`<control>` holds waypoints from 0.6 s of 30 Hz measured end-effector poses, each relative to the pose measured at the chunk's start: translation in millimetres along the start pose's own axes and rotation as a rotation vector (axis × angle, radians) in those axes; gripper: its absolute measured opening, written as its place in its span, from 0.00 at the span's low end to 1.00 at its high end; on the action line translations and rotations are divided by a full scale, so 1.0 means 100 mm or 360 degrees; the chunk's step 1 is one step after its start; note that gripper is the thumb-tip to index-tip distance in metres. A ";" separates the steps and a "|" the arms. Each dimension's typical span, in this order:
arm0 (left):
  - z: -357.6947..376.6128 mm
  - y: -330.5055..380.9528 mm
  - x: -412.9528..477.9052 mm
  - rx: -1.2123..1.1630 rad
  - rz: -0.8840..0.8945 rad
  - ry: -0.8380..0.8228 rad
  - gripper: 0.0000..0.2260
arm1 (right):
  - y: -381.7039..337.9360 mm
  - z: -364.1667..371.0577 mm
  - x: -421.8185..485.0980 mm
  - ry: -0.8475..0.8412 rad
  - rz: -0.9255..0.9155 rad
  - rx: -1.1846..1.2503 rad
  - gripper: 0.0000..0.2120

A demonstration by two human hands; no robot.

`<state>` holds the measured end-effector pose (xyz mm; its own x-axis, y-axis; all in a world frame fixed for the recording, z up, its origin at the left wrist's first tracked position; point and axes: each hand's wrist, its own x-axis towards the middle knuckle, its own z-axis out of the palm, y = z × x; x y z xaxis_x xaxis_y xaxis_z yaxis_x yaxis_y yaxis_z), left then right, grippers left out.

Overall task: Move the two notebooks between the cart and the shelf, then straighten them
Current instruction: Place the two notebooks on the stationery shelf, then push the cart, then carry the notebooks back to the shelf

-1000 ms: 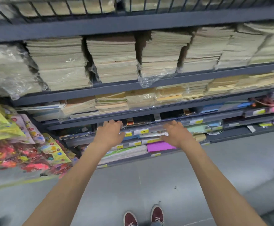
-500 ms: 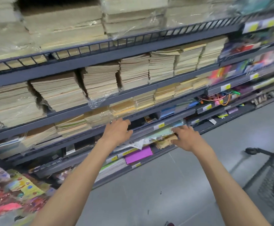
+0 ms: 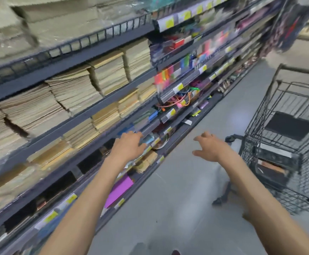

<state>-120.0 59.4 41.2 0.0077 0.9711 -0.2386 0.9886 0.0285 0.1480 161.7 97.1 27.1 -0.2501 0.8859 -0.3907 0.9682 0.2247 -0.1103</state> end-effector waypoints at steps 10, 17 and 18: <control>0.12 0.99 1.28 0.0100 0.0414 -0.0070 0.19 | 1.20 -0.07 0.13 -0.0020 0.0436 0.0197 0.31; 0.03 1.65 2.32 0.0239 0.0678 -0.0103 0.20 | 1.87 -0.23 0.55 -0.0005 0.0711 0.0337 0.29; -0.01 1.75 2.48 0.0252 0.0718 -0.0110 0.20 | 1.95 -0.27 0.63 -0.0009 0.0755 0.0361 0.29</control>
<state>54.6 305.4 9.0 0.4459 0.8601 -0.2480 0.8949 -0.4338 0.1045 335.6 207.7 6.0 0.2147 0.8667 -0.4503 0.9486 -0.2947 -0.1150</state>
